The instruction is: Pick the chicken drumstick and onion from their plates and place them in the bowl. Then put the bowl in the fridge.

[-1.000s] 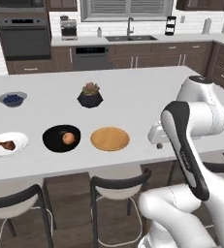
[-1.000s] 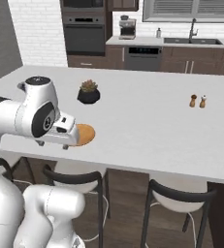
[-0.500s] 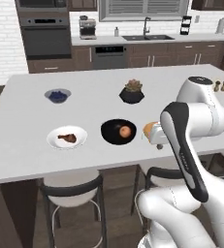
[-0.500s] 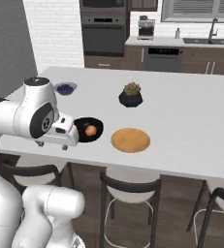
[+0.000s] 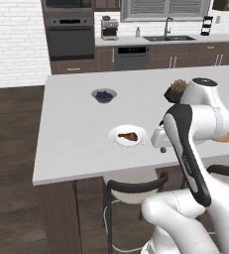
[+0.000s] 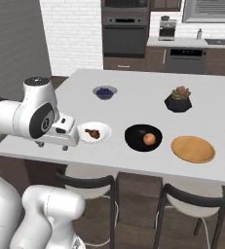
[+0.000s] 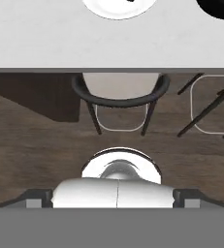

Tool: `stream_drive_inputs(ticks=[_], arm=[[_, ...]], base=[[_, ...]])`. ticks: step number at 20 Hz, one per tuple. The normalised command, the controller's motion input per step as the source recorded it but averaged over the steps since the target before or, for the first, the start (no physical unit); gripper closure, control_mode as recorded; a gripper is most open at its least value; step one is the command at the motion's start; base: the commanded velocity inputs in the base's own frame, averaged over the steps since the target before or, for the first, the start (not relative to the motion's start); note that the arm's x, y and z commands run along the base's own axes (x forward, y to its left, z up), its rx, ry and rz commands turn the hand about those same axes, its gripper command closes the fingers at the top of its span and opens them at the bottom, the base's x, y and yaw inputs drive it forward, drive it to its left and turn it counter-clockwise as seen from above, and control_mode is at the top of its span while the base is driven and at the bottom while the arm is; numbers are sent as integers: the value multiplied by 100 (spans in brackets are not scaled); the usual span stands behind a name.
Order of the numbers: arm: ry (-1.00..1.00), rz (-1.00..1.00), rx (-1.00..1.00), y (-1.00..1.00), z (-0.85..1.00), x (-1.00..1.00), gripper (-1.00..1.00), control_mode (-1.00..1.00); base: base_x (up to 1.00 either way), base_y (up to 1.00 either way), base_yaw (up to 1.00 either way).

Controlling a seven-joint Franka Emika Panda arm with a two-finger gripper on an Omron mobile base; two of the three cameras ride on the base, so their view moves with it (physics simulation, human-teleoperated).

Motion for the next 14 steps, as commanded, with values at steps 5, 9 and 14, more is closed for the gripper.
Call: stream_drive_inputs(ticks=[5,9,14], arm=[[0,0,0,0,0,0,-100,100],[0,0,0,0,0,0,-100,100],[13,5,0,-7,-6,100,-100,-100]], base=[[94,24,0],[99,0,0],[0,0,0]])
